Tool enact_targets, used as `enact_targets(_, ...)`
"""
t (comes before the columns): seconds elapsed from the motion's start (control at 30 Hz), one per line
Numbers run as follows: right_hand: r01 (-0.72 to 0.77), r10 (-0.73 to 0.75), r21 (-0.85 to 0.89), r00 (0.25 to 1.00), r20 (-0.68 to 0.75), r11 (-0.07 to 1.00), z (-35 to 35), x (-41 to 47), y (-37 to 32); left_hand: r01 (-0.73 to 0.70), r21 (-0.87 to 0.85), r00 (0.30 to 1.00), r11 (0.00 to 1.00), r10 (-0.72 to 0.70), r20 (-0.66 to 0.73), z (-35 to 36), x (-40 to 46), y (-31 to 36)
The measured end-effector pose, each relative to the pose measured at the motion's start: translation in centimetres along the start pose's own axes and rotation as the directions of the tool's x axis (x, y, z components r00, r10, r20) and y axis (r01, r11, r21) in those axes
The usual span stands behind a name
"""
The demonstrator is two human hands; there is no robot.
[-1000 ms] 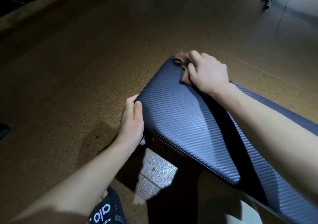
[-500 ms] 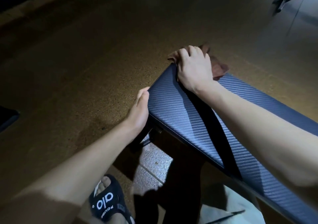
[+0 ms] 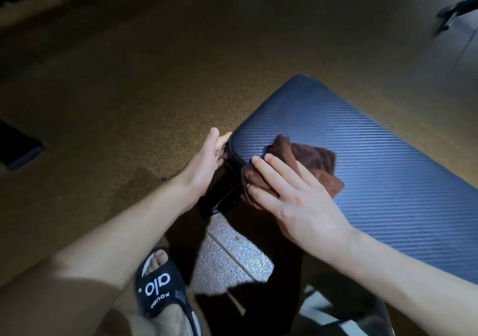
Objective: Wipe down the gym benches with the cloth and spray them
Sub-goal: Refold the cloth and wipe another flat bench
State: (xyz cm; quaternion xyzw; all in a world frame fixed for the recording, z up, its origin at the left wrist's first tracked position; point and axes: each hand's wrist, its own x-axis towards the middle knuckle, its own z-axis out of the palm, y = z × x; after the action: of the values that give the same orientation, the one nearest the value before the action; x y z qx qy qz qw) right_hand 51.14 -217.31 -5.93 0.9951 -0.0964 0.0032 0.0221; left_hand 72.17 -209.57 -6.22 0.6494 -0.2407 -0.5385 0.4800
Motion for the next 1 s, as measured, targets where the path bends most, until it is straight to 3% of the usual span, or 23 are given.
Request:
enact_targets(0.17,0.078,-0.077,-0.020,0.997,0.014,0.997,-0.4,4.9,0.6,0.039,-0.081,0.998,0.996,-0.043,-0.046,-0.9,0.5,0.1)
enact_targets(0.33,-0.045,0.044,0.084,0.999,0.010,0.995,-1.1,13.0,0.3,0.064,-0.262,0.972,0.963,-0.119,-0.202,-0.9,1.0,-0.2)
enact_targets(0.47,-0.046,0.053,0.150,0.998,-0.038,0.988,-1.6,9.5,0.4,0.070,-0.246,0.978,0.967,-0.115,-0.174,-0.4,0.7,-0.3)
enact_targets(0.6,0.049,-0.033,0.163,0.994,-0.104,0.985,-0.8,1.8,0.4,0.040,-0.188,0.994,0.981,-0.058,-0.091,0.1,0.5,-0.1)
enact_targets(0.8,0.138,-0.108,0.273,0.987,-0.122,0.952,-1.1,10.6,4.8,0.045,-0.203,0.996,0.978,-0.060,-0.070,1.1,0.6,-0.6)
enact_targets(0.9,0.008,-0.003,0.186,1.000,-0.023,0.982,-1.8,15.6,6.8,0.052,-0.193,0.985,0.980,-0.082,-0.150,1.0,1.0,-1.2)
enact_targets(1.0,-0.215,0.208,0.114,0.976,0.071,0.970,-2.1,17.1,10.1,0.064,-0.075,0.989,0.995,-0.074,-0.131,1.3,0.9,-1.0)
